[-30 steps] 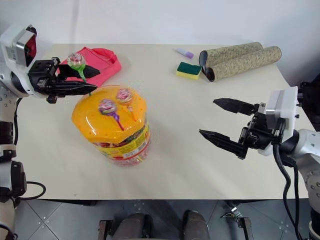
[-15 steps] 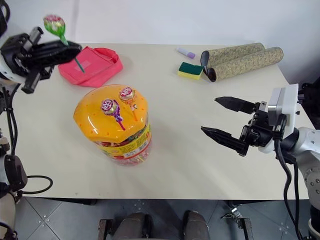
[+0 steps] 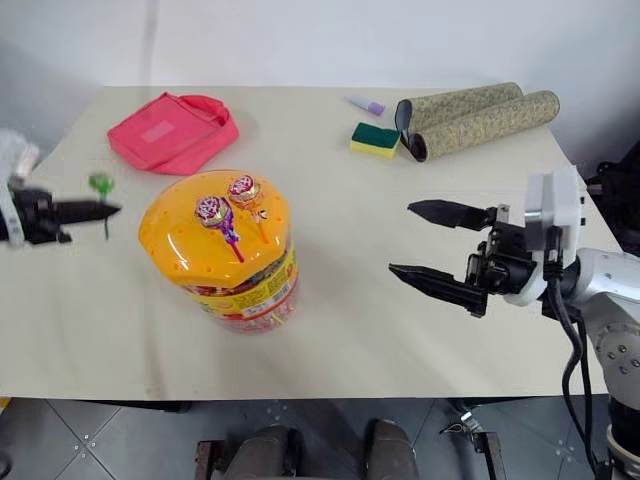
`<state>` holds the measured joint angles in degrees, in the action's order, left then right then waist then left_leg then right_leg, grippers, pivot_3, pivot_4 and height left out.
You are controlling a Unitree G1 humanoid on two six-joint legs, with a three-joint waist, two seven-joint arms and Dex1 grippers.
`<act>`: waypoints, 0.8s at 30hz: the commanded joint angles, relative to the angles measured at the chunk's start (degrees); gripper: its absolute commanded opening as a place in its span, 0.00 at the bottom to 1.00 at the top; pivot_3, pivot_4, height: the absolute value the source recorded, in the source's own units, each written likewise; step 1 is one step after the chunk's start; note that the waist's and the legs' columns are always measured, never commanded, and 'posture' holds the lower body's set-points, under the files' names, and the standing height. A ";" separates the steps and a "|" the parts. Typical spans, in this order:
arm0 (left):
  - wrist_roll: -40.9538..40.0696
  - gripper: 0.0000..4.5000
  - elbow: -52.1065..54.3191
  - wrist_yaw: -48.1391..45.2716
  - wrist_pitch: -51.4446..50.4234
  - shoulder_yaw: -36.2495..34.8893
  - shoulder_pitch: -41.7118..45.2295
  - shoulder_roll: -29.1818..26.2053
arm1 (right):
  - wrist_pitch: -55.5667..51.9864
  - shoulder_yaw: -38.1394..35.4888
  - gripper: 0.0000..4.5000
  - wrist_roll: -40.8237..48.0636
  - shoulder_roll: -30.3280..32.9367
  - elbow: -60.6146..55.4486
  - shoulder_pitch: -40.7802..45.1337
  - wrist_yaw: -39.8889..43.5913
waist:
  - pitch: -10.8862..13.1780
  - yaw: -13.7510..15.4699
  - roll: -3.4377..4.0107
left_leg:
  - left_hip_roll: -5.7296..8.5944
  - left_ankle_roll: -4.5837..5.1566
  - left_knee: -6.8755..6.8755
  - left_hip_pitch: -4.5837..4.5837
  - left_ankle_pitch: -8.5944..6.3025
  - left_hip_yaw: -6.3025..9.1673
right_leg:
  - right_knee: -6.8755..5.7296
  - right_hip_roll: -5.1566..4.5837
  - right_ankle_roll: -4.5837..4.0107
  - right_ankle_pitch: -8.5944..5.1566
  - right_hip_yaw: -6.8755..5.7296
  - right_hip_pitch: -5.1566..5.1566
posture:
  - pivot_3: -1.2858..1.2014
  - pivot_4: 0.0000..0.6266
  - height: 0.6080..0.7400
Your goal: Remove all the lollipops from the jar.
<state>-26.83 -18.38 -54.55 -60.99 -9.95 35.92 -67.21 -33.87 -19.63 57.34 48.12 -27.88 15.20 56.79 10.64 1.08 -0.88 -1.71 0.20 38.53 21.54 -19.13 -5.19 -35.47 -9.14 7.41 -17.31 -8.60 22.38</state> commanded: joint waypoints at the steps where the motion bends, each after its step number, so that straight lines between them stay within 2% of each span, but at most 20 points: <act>1: 2.13 0.00 1.82 2.37 -4.01 0.68 -3.99 -2.39 | -0.13 1.42 1.00 1.85 -0.47 -3.13 -0.30 1.21 | 0.08 0.26 -0.14 | 0.00 0.00 0.03 0.05 0.00 -0.03 | -0.04 0.00 0.00 0.00 0.03 0.08 | 0.52 0.24 1.00; 7: 2.42 0.00 2.25 4.11 -10.31 2.54 -6.55 -2.23 | 0.73 3.40 1.00 0.13 -0.74 -1.72 0.93 1.64 | 0.14 0.40 -0.29 | 0.00 -0.01 0.13 0.09 -0.02 -0.08 | -0.11 -0.01 0.00 0.00 0.11 0.14 | 0.52 0.24 1.00; 10: 2.58 0.16 1.69 4.76 -12.29 3.15 -5.88 -1.86 | 0.95 3.55 1.00 -0.53 -0.75 -1.48 1.10 1.59 | 0.14 0.26 -0.29 | -0.01 -0.02 0.10 0.09 -0.02 -0.14 | -0.15 0.00 -0.01 -0.01 0.16 0.20 | 0.52 0.24 1.00; 16: 2.06 0.57 1.88 5.27 -13.68 2.53 -2.89 -2.03 | 0.90 2.55 1.00 -1.05 -0.09 -0.73 1.36 1.78 | 0.14 0.26 -0.30 | -0.01 -0.03 0.12 0.09 -0.03 -0.19 | -0.16 0.01 -0.02 -0.01 0.19 0.22 | 0.52 0.24 1.00; 22: 1.59 0.99 3.54 2.77 -11.36 2.31 2.03 -4.47 | 1.07 1.51 1.00 -2.04 0.78 0.13 1.86 2.27 | 0.15 0.26 -0.32 | -0.01 -0.02 0.13 0.09 -0.02 -0.21 | -0.17 0.01 -0.02 -0.01 0.20 0.23 | 0.52 0.24 1.00; 24: 0.84 1.00 3.71 1.26 -8.76 0.98 4.02 -4.42 | 1.07 1.20 1.00 -2.27 1.06 0.37 2.24 2.30 | 0.15 0.28 -0.32 | -0.01 -0.03 0.16 0.09 -0.03 -0.22 | -0.17 0.01 -0.02 -0.01 0.20 0.23 | 0.52 0.24 1.00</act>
<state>-25.11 -16.13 -51.71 -72.16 -6.31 38.23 -70.09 -33.77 -16.19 55.07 48.19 -26.85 16.81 58.76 10.79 1.37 -1.20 -1.71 0.18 38.69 21.64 -19.16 -5.40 -35.64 -9.13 7.39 -17.32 -8.39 22.61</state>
